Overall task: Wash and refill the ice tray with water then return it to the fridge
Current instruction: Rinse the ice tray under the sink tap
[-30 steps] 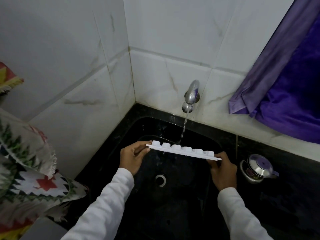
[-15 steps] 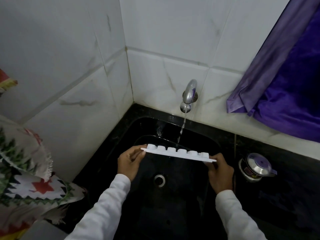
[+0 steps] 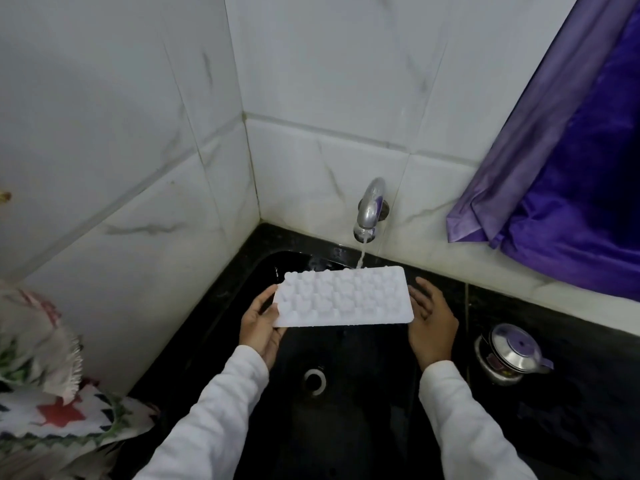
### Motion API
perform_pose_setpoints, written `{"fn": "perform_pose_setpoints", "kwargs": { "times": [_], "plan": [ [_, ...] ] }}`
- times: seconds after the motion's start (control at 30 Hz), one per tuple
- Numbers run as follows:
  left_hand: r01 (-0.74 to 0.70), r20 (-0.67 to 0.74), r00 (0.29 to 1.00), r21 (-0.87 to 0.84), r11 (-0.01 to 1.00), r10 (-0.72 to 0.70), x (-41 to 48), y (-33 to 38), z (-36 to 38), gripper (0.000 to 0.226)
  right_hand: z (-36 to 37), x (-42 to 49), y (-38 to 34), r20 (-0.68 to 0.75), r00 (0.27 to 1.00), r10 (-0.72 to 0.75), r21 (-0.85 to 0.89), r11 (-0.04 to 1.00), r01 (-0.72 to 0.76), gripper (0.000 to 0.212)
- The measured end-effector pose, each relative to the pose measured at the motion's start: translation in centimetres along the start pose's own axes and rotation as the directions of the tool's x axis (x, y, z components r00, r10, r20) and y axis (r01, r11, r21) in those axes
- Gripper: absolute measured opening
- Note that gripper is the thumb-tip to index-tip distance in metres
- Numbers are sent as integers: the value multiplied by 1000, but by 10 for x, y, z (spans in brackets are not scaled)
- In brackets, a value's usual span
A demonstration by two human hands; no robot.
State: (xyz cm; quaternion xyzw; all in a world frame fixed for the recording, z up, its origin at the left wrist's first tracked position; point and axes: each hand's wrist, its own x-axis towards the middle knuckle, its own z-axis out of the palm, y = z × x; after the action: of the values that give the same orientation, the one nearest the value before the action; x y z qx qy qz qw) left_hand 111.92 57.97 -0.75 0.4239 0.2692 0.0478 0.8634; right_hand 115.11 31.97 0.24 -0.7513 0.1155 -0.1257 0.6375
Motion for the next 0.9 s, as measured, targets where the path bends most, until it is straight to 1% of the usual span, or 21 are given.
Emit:
{"fn": "perform_pose_setpoints", "kwargs": {
  "times": [0.03, 0.07, 0.1, 0.13, 0.17, 0.2, 0.27, 0.33, 0.47, 0.67, 0.77, 0.9],
  "plan": [
    [-19, -6, 1000, 0, 1000, 19, 2, 2, 1, 35, 2, 1, -2, 11, 997, 72, 30, 997, -72, 30],
    [-39, -10, 999, 8, 999, 39, 4, 4, 1, 37, 3, 2, -4, 64, 984, 169, 99, 980, -175, 24],
    [-54, -14, 998, 20, 998, 54, 7, 6, 1, 39, 5, 1, -8, 147, 958, 244, 167, 949, -268, 25],
    [-63, -12, 998, 29, 998, 64, 9, 7, 0, 40, 6, 0, -13, 214, 934, 286, 207, 921, -329, 32],
    [-70, -8, 997, 34, 997, 71, 12, 8, -1, 42, 6, 0, -15, 253, 922, 293, 226, 909, -351, 34],
    [-74, -2, 997, 36, 997, 74, 13, 8, -1, 42, 7, 0, -14, 263, 923, 281, 236, 909, -344, 31],
    [-74, 14, 997, 45, 996, 74, 16, 7, -1, 42, 9, 2, -13, 231, 941, 248, 215, 930, -298, 22],
    [-69, 17, 998, 58, 996, 68, 17, 5, -1, 40, 11, 5, -9, 208, 949, 237, 191, 942, -277, 26],
    [-54, 14, 998, 75, 996, 53, 21, 4, -5, 36, 13, 7, -7, 216, 952, 215, 156, 955, -251, 30],
    [8, -31, 1000, 150, 989, -3, 26, 2, -11, 36, 17, 9, -13, 215, 955, 204, 138, 962, -236, 29],
    [23, -51, 999, 192, 981, -13, 28, -1, -13, 33, 20, 10, -21, 229, 955, 188, 153, 962, -226, 29],
    [45, -89, 996, 219, 975, -26, 31, -6, -17, 33, 24, 9, -30, 260, 952, 161, 118, 973, -196, 30]
  ]
}}
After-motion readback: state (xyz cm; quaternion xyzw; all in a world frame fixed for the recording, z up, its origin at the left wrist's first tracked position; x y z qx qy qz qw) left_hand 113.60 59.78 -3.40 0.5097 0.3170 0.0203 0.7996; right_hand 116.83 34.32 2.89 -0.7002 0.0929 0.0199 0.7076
